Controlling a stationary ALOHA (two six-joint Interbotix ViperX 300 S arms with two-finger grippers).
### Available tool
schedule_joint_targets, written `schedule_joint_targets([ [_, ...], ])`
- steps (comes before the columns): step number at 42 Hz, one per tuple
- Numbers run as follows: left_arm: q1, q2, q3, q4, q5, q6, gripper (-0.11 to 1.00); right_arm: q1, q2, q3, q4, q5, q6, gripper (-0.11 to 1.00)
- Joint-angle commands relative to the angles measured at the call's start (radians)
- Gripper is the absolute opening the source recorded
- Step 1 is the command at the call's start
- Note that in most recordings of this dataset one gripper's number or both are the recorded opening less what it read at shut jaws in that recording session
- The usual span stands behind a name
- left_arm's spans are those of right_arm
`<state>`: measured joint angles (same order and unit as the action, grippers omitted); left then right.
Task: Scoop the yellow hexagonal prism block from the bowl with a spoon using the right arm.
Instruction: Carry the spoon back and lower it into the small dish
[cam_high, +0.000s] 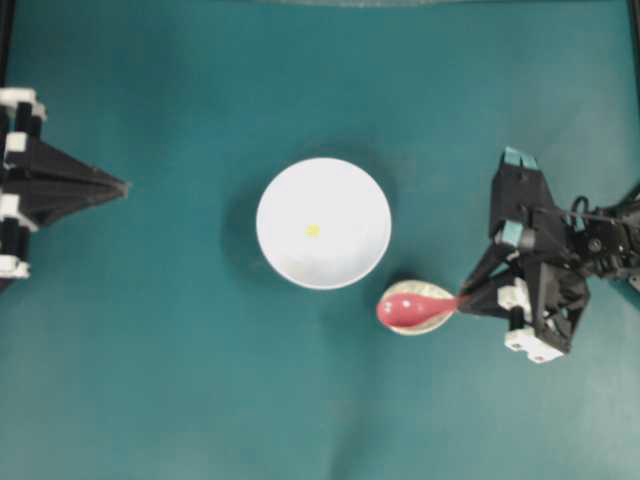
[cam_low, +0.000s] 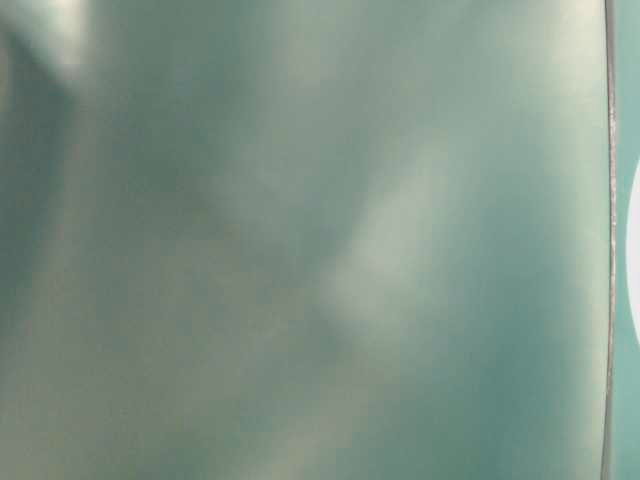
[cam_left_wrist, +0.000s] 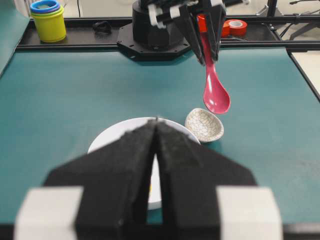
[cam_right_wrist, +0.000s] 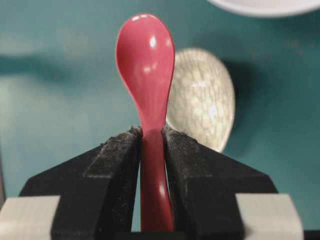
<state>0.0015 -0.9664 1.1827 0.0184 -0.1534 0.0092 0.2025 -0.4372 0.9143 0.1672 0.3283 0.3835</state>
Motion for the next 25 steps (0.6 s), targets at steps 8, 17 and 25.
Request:
schedule_joint_targets([
  [8, 0.002, 0.011, -0.012, 0.003, -0.006, -0.002, 0.00, 0.011, -0.009, 0.078, 0.002, -0.100, 0.002, 0.23],
  [17, 0.002, 0.012, -0.012, 0.003, -0.006, -0.002, 0.00, 0.011, 0.011, 0.112, 0.000, -0.118, 0.002, 0.23],
  [25, 0.002, 0.014, -0.012, 0.003, -0.006, -0.002, 0.00, 0.011, 0.051, 0.112, -0.005, -0.118, 0.002, 0.23],
])
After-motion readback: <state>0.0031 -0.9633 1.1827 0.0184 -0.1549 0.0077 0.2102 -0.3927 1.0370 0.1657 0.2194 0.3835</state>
